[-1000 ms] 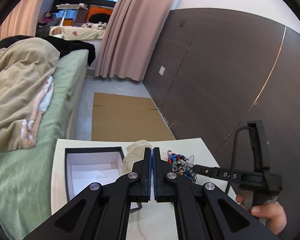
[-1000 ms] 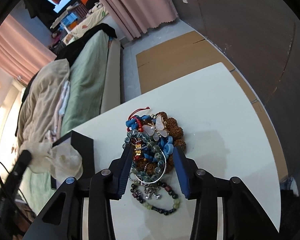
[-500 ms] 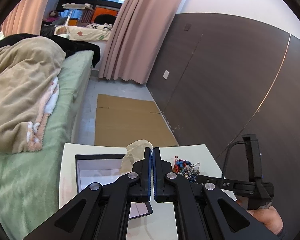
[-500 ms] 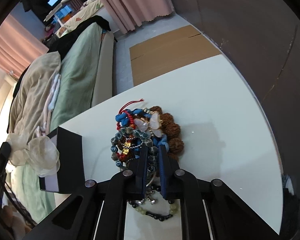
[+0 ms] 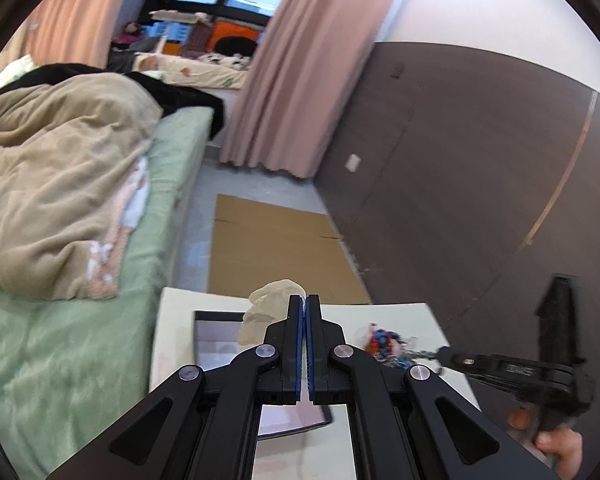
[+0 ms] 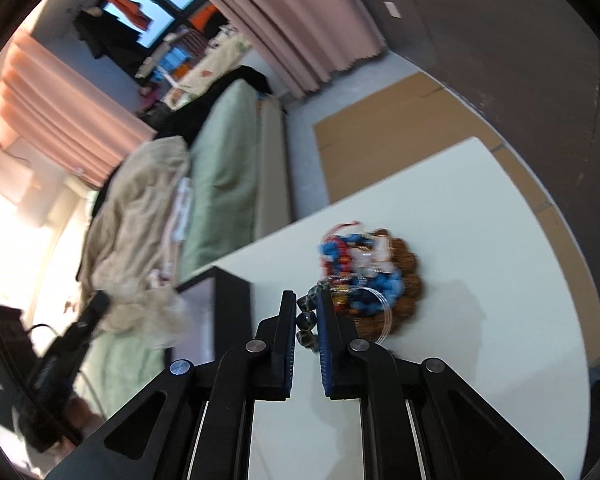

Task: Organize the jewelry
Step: 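Carry the pouch into the black box and open the left gripper while the right grasps a dark bead bracelet, then lower the dark bead bracelet into the black box and open the right gripper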

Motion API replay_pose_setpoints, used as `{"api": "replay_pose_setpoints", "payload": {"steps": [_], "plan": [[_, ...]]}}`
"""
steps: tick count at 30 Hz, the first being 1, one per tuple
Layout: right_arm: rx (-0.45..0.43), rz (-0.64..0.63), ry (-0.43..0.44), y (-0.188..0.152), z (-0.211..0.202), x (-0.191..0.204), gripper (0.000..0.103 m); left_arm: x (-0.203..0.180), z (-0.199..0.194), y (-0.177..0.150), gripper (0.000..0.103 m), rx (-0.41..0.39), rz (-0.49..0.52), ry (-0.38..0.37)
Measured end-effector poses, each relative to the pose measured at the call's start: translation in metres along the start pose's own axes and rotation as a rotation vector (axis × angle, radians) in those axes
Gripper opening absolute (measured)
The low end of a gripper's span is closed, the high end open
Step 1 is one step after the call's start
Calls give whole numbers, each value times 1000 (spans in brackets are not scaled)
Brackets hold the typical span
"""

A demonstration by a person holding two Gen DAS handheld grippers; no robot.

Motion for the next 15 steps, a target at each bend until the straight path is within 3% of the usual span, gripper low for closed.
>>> {"api": "replay_pose_setpoints", "payload": {"steps": [2, 3, 4, 5, 6, 7, 9, 15], "plan": [[-12, -10, 29, 0, -1, 10, 12, 4, 6, -3, 5, 46, -16, 15], [-15, -11, 46, -1, -1, 15, 12, 6, 9, -5, 16, 73, -29, 10], [-18, -11, 67, -1, -1, 21, 12, 9, 11, -7, 36, 93, -43, 6], [-21, -13, 83, -1, 0, 26, 12, 12, 12, -8, 50, 97, -55, 10], [-24, -16, 99, -1, 1, 32, 12, 15, 10, -7, 74, 87, -61, 20], [-25, -20, 115, -1, 2, 37, 12, 18, 6, -5, 85, 59, -64, 34], [-24, -25, 144, -2, 5, 48, 12, 20, -4, 0, 87, 13, -60, 39], [4, -55, 220, -7, 19, 84, 12, 36, -11, 6, 87, -3, -74, 74]]}}
Point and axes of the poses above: each gripper's, at about its wrist camera, not at the fingertips, and z roughly the way its jaws point, x to its left, y to its top, the point moved 8 cm from there along z, roughly the way its jaws point, and after that the axes turned 2 degrees about -x, right-handed, at the moved point
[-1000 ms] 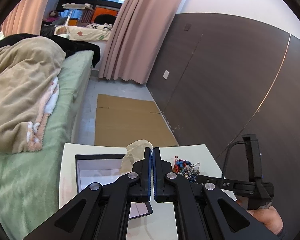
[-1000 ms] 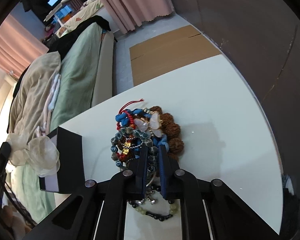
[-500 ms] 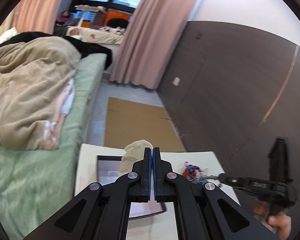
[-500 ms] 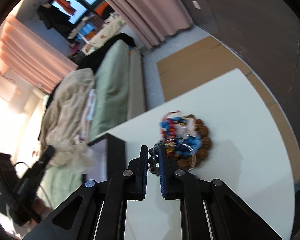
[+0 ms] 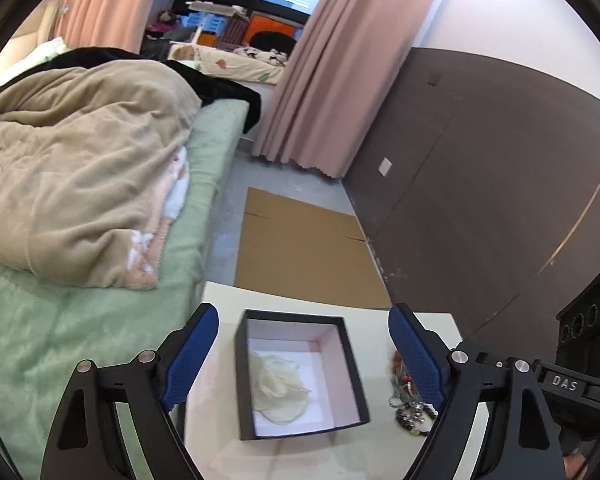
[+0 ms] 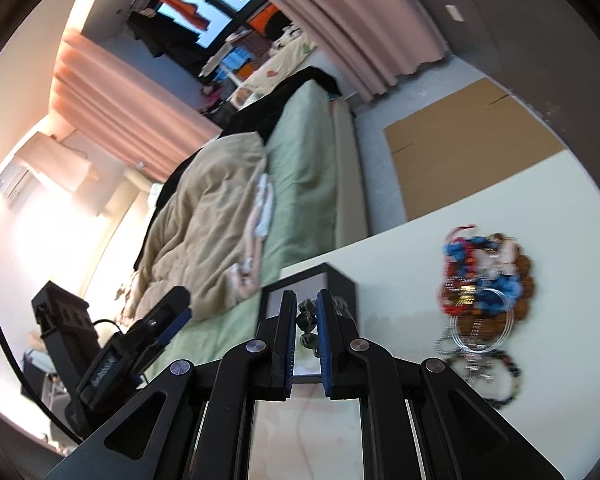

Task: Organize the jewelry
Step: 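Lower the dark bead bracelet into the black box and open the right gripper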

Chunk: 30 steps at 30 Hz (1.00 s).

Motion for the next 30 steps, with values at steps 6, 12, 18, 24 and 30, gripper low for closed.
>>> {"api": "replay_pose_setpoints", "payload": {"steps": [6, 12, 18, 24, 30], "plan": [[58, -39, 58, -11, 22, 33, 12, 22, -4, 8, 87, -16, -42, 23], [134, -54, 63, -26, 55, 44, 13, 47, -17, 16, 87, -56, -103, 42], [137, -9, -116, -27, 51, 4, 21, 54, -22, 17, 87, -64, -106, 69], [3, -24, -144, -3, 5, -5, 68, 36, -18, 12, 87, -56, -69, 53], [-46, -24, -173, 5, -28, -20, 68, 4, -10, -1, 87, -20, 2, 24]]}}
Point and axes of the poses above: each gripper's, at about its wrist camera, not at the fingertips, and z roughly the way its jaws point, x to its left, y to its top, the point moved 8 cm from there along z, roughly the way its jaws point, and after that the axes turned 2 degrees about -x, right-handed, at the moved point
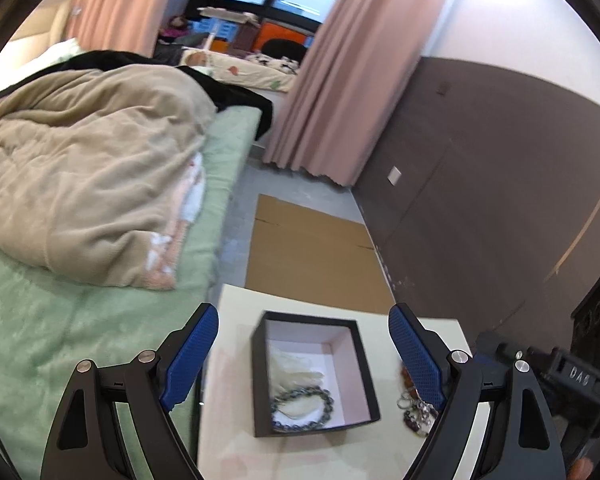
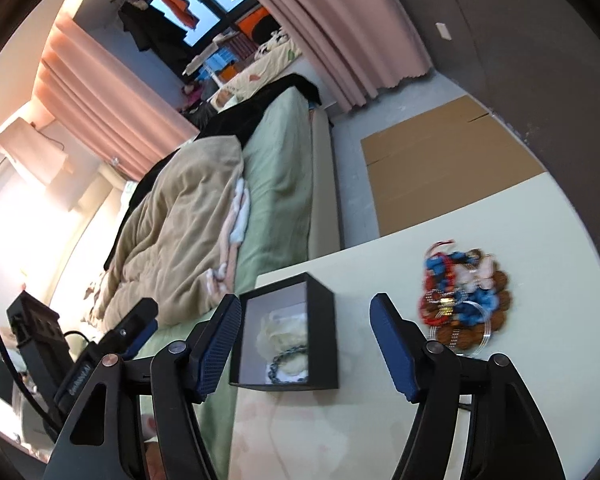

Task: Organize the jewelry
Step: 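Lower the dark bead bracelet into the black box and open the right gripper, then reach the left gripper into the pile and grasp the red string bracelet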

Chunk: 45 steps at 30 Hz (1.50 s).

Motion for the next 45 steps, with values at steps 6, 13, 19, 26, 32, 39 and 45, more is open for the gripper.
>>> {"api": "replay_pose_setpoints", "payload": {"steps": [6, 13, 19, 26, 32, 39, 45], "plan": [[-23, 30, -65, 9, -22, -31, 68, -36, 9, -17, 87, 36, 91, -26], [9, 66, -126, 7, -30, -61, 68, -75, 20, -34, 87, 72, 157, -75], [21, 142, -137, 6, -32, -88, 69, -101, 34, -46, 87, 111, 209, -99], [23, 177, -149, 12, -31, -105, 69, -121, 53, -55, 73, 176, 229, -133], [49, 221, -147, 17, -25, -121, 69, -123, 75, -58, 57, 270, 201, -111], [54, 251, -135, 25, -22, -131, 69, -137, 100, -62, 48, 365, 263, -84], [80, 285, -156, 28, -17, -147, 69, -143, 125, -72, 43, 443, 271, -70]]}}
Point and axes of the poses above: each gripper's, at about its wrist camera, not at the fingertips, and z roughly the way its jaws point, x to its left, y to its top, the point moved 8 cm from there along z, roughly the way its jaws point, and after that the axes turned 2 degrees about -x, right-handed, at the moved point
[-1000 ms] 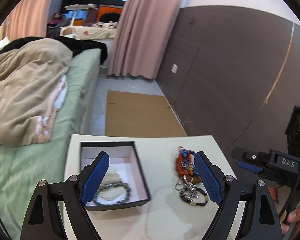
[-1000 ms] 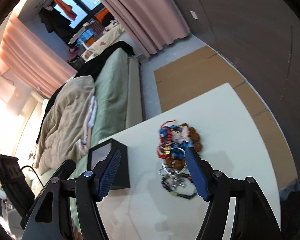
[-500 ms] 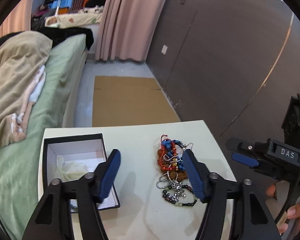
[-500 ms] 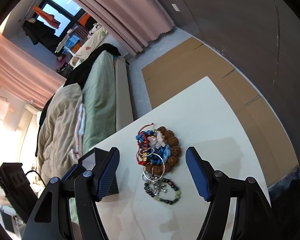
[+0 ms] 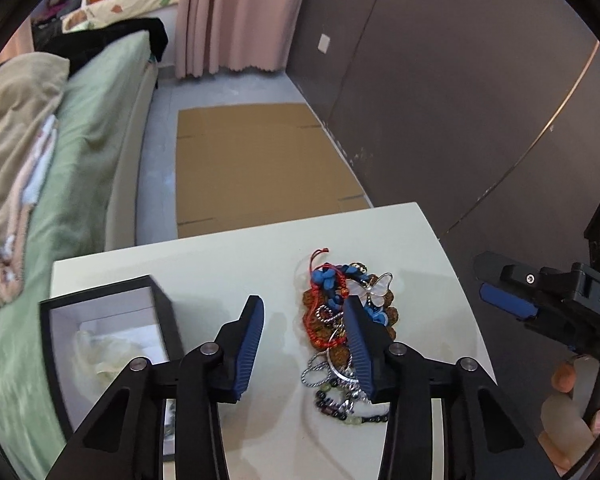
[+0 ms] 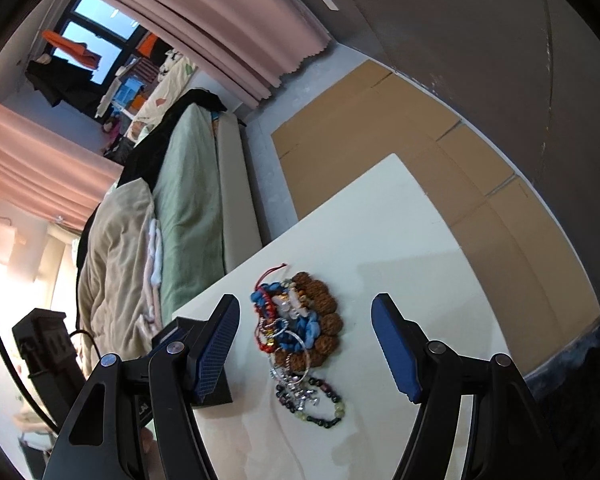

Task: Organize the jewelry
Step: 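Reach the left gripper into the pile and grasp the red string bracelet, then carry the red bracelet into the box and release while the right grasps a silver butterfly pendant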

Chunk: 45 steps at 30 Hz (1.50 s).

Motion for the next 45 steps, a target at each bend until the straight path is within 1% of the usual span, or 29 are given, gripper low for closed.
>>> {"api": "replay_pose_setpoints", "payload": {"steps": [3, 5, 8, 11, 12, 16, 17, 18, 19, 20, 21, 22, 23, 25, 28, 33, 35, 45], "plan": [[10, 20, -6, 2, 2, -6, 69, -2, 12, 1, 42, 27, 8, 9], [20, 30, 1, 3, 3, -7, 69, -4, 23, 0, 40, 51, 16, 13], [30, 19, -11, 3, 4, -9, 69, -4, 38, -3, 35, 93, 14, 21], [38, 25, -14, 4, 5, -11, 69, -3, 49, -6, 33, 114, 4, 28], [40, 29, -14, 4, 6, -12, 69, -3, 52, -6, 30, 119, 0, 26], [46, 38, -10, 4, 8, -13, 69, -3, 58, -5, 27, 115, -15, 6], [47, 37, -7, 4, 9, -12, 69, -4, 59, -5, 24, 112, -24, -5], [49, 34, -5, 4, 9, -11, 69, -4, 60, -5, 18, 113, -36, -25], [52, 30, -2, 3, 11, -9, 69, -6, 62, -3, 14, 116, -45, -38], [57, 26, -1, 2, 13, -7, 69, -6, 62, -3, 14, 115, -51, -39], [63, 21, -1, 2, 15, -6, 69, -5, 62, -3, 12, 111, -52, -38], [69, 19, -2, 1, 18, -5, 69, -5, 62, -4, 5, 109, -49, -33], [76, 20, -3, 0, 21, -5, 69, -4, 64, -6, 5, 113, -49, -28], [91, 22, -7, -3, 27, -6, 69, -2, 64, -8, 5, 112, -64, -47], [104, 17, -14, -4, 35, -4, 69, -1, 60, -8, 4, 108, -63, -51], [114, 1, -12, -6, 43, 0, 66, 0, 40, -2, 4, 65, -58, -67], [119, -10, -10, -7, 46, 4, 61, 1, 29, 3, 4, 44, -55, -69], [148, -88, -45, -17, 73, 16, 48, 0, -17, 18, 4, -25, -41, -78]]}}
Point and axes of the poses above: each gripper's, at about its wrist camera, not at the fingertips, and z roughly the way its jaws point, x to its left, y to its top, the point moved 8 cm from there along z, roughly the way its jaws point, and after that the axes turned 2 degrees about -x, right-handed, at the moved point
